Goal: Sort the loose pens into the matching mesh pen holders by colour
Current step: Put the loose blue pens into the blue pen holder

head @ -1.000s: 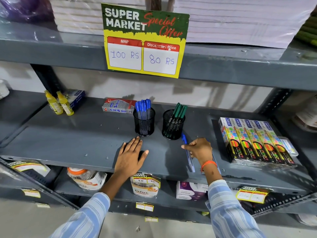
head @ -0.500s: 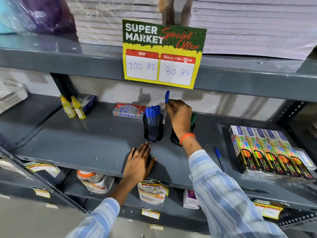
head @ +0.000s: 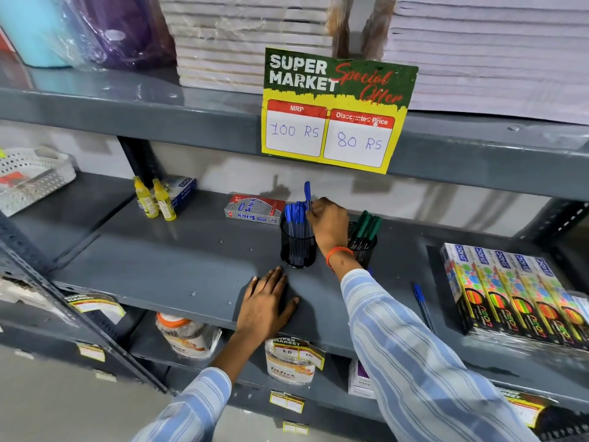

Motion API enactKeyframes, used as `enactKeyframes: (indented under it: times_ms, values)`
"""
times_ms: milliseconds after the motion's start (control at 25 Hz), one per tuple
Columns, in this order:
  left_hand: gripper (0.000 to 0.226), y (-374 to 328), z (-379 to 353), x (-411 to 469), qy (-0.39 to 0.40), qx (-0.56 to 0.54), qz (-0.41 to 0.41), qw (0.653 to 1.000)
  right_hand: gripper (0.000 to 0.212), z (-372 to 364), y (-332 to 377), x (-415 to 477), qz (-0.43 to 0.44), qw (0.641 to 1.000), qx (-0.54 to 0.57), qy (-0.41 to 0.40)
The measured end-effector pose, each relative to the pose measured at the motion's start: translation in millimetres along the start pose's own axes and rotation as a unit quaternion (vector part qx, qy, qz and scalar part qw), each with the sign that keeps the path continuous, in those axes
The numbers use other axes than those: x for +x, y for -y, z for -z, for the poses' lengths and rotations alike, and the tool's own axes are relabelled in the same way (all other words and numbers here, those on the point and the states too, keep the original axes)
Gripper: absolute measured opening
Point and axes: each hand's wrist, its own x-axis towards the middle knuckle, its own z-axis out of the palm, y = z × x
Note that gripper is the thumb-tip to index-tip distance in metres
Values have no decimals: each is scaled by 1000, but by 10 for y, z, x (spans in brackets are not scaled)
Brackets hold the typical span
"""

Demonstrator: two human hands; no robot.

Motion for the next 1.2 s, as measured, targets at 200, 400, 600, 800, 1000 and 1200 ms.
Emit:
enactKeyframes:
  times_ms: [200,400,600,800,1000,1200]
  values:
    - [64,-8,7,-9,-2,3,0,1000,14,-100,-133,-159,-33,998,-51,32]
    - [65,-2,-10,-7,3,14,-1,1000,16,5,-66,-201,-33,999,-28,17]
    - [65,17,-48,16,18,9,-2,1000,10,415,-494,-646,-55,997,-45,-42]
    - [64,27,-58,17,17,2,-1,1000,25,658,-893,-1001,-120,989,-26,-82]
    - [64,31,-40,13,15,-3,-1,1000,27,636,-1036,-1044,-171,977,-123,25]
    - [63,24,-42,11,9,-6,-5,1000,18,686,-1016,-1129,-196,962,-168,85]
